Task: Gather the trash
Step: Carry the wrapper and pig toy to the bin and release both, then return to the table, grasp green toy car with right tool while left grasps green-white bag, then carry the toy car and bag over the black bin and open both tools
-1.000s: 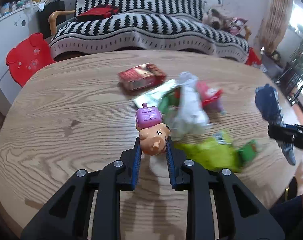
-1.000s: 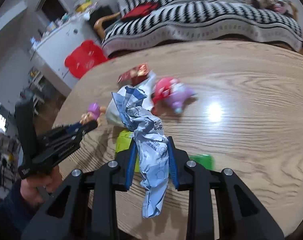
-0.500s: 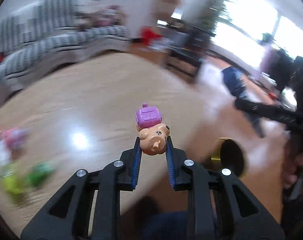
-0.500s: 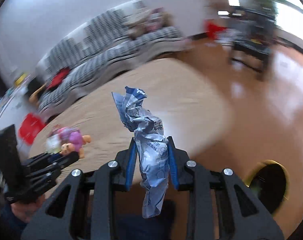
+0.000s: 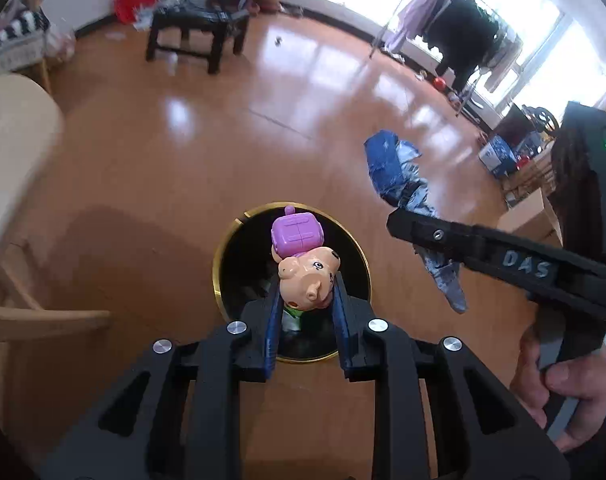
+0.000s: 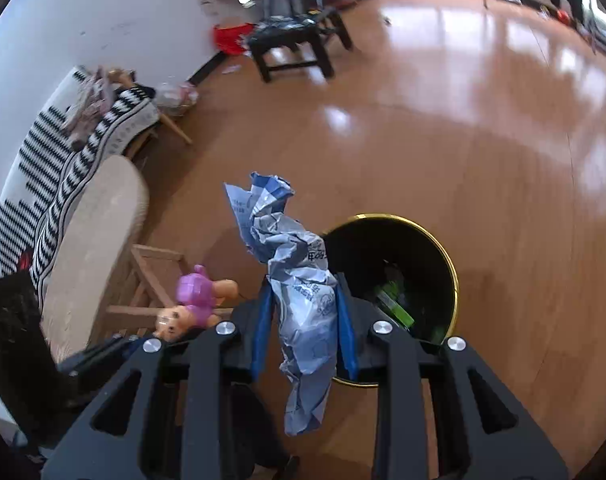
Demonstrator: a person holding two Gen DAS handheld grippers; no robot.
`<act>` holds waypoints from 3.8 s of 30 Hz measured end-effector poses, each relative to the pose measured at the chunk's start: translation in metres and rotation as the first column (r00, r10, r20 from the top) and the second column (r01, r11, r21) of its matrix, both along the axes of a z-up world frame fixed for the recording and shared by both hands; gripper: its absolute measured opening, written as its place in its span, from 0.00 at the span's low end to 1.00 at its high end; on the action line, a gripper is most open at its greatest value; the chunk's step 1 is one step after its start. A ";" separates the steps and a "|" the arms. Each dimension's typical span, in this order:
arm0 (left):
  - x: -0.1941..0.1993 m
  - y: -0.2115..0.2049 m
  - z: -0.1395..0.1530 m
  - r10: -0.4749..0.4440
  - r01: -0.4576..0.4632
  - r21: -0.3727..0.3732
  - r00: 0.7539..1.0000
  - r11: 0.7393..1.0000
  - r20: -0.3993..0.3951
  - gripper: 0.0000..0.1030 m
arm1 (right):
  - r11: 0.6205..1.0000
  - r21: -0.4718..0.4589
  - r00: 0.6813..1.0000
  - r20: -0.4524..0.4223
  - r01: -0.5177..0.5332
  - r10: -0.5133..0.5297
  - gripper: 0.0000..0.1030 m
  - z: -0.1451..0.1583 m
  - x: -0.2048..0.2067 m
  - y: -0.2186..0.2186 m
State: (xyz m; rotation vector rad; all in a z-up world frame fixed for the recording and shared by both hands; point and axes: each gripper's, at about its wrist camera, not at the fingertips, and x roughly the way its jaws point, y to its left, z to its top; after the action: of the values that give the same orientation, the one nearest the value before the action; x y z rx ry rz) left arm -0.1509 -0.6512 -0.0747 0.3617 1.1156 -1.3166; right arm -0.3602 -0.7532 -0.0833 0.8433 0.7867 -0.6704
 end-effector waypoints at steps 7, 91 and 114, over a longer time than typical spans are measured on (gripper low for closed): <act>0.009 -0.021 -0.038 -0.004 0.005 0.045 1.000 0.999 -0.010 0.22 | 0.999 0.033 0.999 -0.013 0.033 -0.032 0.29 -0.026 -0.017 -0.019; 0.344 0.627 0.022 0.827 -0.847 -0.041 0.505 0.529 0.246 0.59 | 0.298 -0.143 0.329 -0.300 -0.944 0.895 0.83 -0.005 0.467 0.574; 0.321 0.639 0.058 0.847 -0.870 -0.075 0.450 0.487 0.284 0.55 | 0.335 -0.198 0.376 -0.234 -0.921 0.896 0.76 0.026 0.455 0.553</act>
State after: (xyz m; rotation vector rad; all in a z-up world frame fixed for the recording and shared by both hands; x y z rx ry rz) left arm 0.1696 -0.0122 -0.0166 -0.0074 0.8873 -0.2621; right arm 0.0953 -0.2006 -0.0570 -0.0301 1.0538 0.2375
